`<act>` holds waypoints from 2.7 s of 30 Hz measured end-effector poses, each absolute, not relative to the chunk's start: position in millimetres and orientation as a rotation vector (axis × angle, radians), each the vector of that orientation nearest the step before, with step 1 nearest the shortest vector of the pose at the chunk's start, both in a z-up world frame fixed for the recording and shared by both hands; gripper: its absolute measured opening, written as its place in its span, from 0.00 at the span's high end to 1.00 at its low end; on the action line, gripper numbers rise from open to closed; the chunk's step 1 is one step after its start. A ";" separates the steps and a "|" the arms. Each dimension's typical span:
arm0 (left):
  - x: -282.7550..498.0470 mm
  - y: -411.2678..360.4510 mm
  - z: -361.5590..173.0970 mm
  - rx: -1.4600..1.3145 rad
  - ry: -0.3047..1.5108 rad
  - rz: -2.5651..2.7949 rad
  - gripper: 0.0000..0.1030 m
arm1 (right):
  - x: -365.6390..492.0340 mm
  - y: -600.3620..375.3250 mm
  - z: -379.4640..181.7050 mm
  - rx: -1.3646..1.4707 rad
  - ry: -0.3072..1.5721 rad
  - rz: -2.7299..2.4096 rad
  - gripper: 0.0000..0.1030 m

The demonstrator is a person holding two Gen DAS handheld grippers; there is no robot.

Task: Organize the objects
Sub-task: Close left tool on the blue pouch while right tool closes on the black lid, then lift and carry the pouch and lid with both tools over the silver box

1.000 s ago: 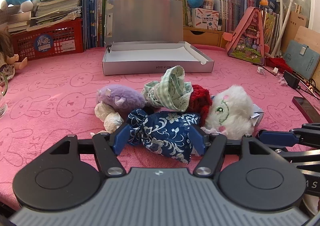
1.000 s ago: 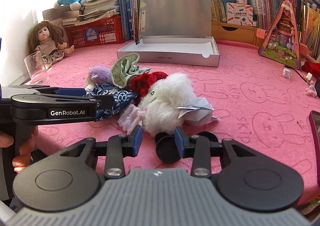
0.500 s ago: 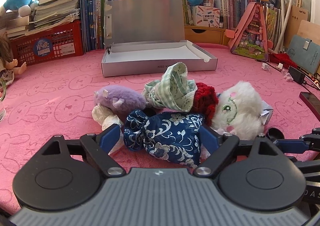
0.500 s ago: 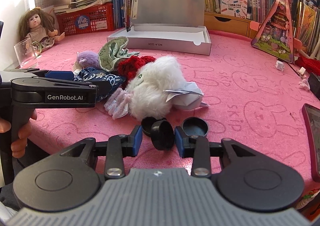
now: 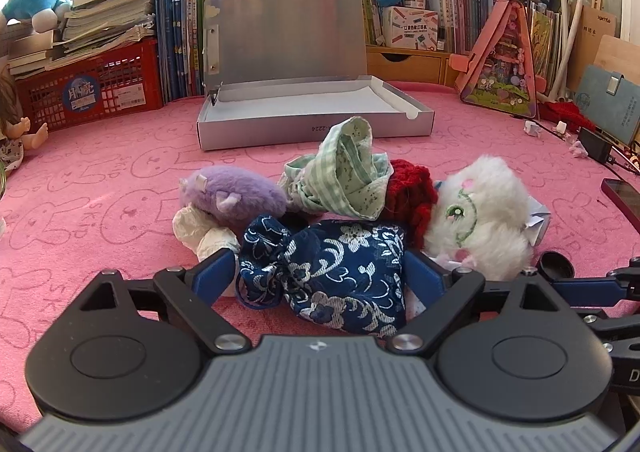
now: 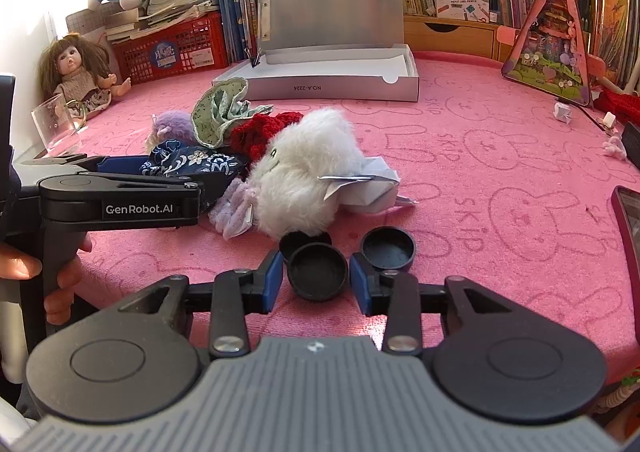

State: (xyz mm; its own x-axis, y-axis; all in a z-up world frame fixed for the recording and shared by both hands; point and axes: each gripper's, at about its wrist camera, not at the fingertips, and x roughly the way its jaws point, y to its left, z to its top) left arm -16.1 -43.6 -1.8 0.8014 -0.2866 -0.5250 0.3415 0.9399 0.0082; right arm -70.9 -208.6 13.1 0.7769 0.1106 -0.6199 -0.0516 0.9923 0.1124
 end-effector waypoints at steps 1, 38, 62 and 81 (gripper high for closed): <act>-16.1 -43.6 -1.7 0.104 0.546 -0.337 0.09 | -70.9 -208.2 13.0 0.090 0.675 0.087 0.57; -16.2 -45.0 -3.9 0.149 0.519 -0.348 0.15 | -39.1 -184.7 29.4 -0.004 0.565 0.004 0.63; -16.1 -41.5 14.4 0.073 0.534 -0.325 0.46 | -30.6 -178.7 38.7 0.053 0.560 0.038 0.63; -19.5 -32.1 36.1 0.032 0.518 -0.289 0.56 | -25.3 -172.7 54.3 0.087 0.533 0.071 0.62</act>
State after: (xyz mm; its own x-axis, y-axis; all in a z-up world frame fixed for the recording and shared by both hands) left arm -19.5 -32.1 36.1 0.8288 -0.2646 -0.4929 0.2808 0.9588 -0.0426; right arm -25.3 -172.7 54.3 0.8589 0.0902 -0.5042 -0.0450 0.9939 0.1011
